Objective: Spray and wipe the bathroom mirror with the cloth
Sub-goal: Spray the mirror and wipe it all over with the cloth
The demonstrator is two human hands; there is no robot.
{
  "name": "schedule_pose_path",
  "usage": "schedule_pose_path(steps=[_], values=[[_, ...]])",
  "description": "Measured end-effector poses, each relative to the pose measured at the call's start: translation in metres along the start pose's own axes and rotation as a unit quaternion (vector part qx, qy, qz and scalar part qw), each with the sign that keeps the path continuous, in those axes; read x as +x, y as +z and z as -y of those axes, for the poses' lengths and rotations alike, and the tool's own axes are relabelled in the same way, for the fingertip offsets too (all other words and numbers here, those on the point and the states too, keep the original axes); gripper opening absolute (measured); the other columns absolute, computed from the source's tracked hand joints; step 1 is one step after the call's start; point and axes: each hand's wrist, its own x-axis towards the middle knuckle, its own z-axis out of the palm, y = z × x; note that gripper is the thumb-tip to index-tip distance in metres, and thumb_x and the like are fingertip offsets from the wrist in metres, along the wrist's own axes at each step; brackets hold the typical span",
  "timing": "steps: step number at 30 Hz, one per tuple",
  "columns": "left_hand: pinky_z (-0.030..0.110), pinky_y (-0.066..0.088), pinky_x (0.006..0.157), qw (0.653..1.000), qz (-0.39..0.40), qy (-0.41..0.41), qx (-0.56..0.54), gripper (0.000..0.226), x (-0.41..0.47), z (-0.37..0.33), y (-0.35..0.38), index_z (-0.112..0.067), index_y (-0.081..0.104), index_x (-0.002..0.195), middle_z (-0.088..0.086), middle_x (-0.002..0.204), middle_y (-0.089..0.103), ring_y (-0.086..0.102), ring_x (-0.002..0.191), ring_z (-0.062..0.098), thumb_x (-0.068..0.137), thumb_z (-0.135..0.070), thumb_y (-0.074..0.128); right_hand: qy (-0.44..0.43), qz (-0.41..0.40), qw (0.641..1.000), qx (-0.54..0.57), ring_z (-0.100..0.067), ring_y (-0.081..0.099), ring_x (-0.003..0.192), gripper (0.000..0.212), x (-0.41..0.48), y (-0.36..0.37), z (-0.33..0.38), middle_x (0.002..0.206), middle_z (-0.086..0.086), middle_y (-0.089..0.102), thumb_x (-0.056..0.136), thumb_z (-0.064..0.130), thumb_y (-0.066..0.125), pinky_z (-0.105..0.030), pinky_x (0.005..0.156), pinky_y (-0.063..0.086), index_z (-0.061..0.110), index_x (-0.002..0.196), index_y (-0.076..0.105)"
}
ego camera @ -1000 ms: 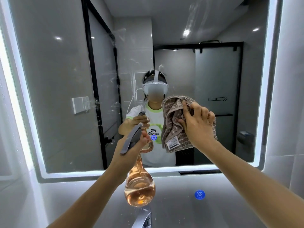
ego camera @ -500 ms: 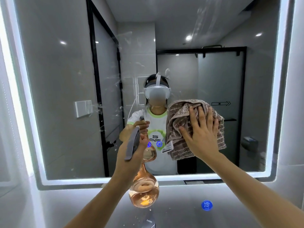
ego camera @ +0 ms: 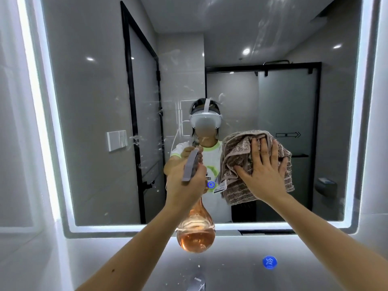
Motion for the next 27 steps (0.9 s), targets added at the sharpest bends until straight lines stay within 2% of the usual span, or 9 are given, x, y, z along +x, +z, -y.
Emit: schedule_pose_path(steps=[2, 3, 6, 10, 16, 19, 22, 25, 27], values=[[0.014, 0.028, 0.041, 1.000, -0.014, -0.005, 0.010, 0.034, 0.001, -0.005, 0.001, -0.016, 0.039, 0.049, -0.011, 0.036, 0.039, 0.036, 0.036, 0.005, 0.079, -0.010, 0.053, -0.001, 0.004, 1.000, -0.001, -0.017, -0.027, 0.138, 0.082, -0.001, -0.003, -0.001, 0.153, 0.005, -0.020, 0.086, 0.059, 0.036, -0.050, 0.109, -0.016, 0.032, 0.132, -0.026], [0.016, 0.029, 0.042, 1.000, -0.024, -0.018, 0.000, 0.034, 0.002, -0.006, 0.000, -0.015, 0.039, 0.047, -0.011, 0.035, 0.037, 0.035, 0.036, 0.006, 0.078, -0.011, 0.054, -0.001, 0.005, 1.000, -0.001, -0.017, -0.026, 0.138, 0.081, -0.001, -0.003, -0.003, 0.153, 0.005, -0.020, 0.087, 0.058, 0.036, -0.050, 0.109, -0.016, 0.032, 0.132, -0.026], [0.024, 0.034, 0.051, 0.998, -0.024, -0.053, -0.036, 0.025, 0.007, -0.007, -0.003, -0.012, 0.050, 0.054, -0.008, 0.045, 0.043, 0.039, 0.045, 0.010, 0.075, -0.020, 0.061, 0.002, 0.004, 1.000, -0.005, -0.017, -0.026, 0.138, 0.080, -0.001, -0.005, -0.005, 0.153, 0.005, -0.020, 0.087, 0.061, 0.031, -0.049, 0.109, -0.017, 0.031, 0.133, -0.026], [0.020, 0.031, 0.045, 0.997, -0.004, -0.079, 0.001, 0.032, 0.005, -0.007, -0.003, -0.020, 0.045, 0.051, -0.009, 0.040, 0.041, 0.037, 0.040, 0.007, 0.081, -0.020, 0.058, 0.010, 0.014, 1.000, -0.006, -0.017, -0.026, 0.138, 0.082, -0.002, -0.008, -0.006, 0.153, 0.004, -0.021, 0.087, 0.058, 0.035, -0.048, 0.110, -0.016, 0.030, 0.131, -0.027], [0.028, 0.033, 0.055, 0.994, 0.003, -0.104, 0.024, 0.019, 0.005, -0.009, -0.006, -0.003, 0.054, 0.066, 0.000, 0.053, 0.044, 0.037, 0.052, 0.015, 0.079, -0.016, 0.055, 0.014, 0.022, 0.999, -0.019, -0.018, -0.026, 0.138, 0.083, -0.002, -0.010, -0.005, 0.153, 0.004, -0.020, 0.087, 0.058, 0.036, -0.047, 0.110, -0.016, 0.027, 0.141, -0.018], [0.030, 0.034, 0.058, 0.995, 0.015, -0.095, 0.003, 0.017, 0.005, -0.008, -0.007, -0.011, 0.054, 0.063, -0.002, 0.054, 0.045, 0.039, 0.053, 0.015, 0.079, -0.016, 0.057, 0.013, 0.020, 1.000, -0.018, -0.019, -0.026, 0.138, 0.082, -0.002, -0.010, -0.004, 0.153, 0.003, -0.019, 0.087, 0.057, 0.036, -0.047, 0.111, -0.015, 0.027, 0.142, -0.017], [0.027, 0.034, 0.052, 0.996, 0.004, -0.091, 0.013, 0.027, 0.007, -0.006, -0.008, -0.016, 0.054, 0.056, 0.001, 0.051, 0.049, 0.041, 0.048, 0.015, 0.082, -0.022, 0.058, 0.015, 0.020, 1.000, -0.011, -0.019, -0.027, 0.138, 0.082, -0.003, -0.009, -0.003, 0.153, 0.003, -0.020, 0.087, 0.058, 0.035, -0.048, 0.111, -0.014, 0.027, 0.141, -0.019], [0.029, 0.039, 0.054, 0.994, 0.036, -0.106, 0.004, 0.023, 0.006, -0.006, -0.009, -0.001, 0.058, 0.066, 0.007, 0.057, 0.052, 0.045, 0.051, 0.017, 0.081, -0.018, 0.056, 0.011, -0.005, 1.000, -0.003, -0.019, -0.025, 0.138, 0.083, -0.003, -0.003, -0.005, 0.154, 0.003, -0.016, 0.080, 0.070, 0.023, -0.047, 0.110, -0.016, 0.029, 0.139, -0.019], [0.029, 0.042, 0.057, 0.993, 0.048, -0.111, 0.007, 0.020, 0.004, -0.006, -0.016, -0.004, 0.063, 0.078, 0.004, 0.061, 0.056, 0.049, 0.058, 0.018, 0.077, -0.023, 0.057, 0.016, -0.019, 1.000, 0.005, -0.019, -0.024, 0.139, 0.085, -0.002, 0.002, -0.004, 0.155, 0.003, -0.013, 0.070, 0.074, 0.011, -0.046, 0.109, -0.017, 0.032, 0.136, -0.021]])
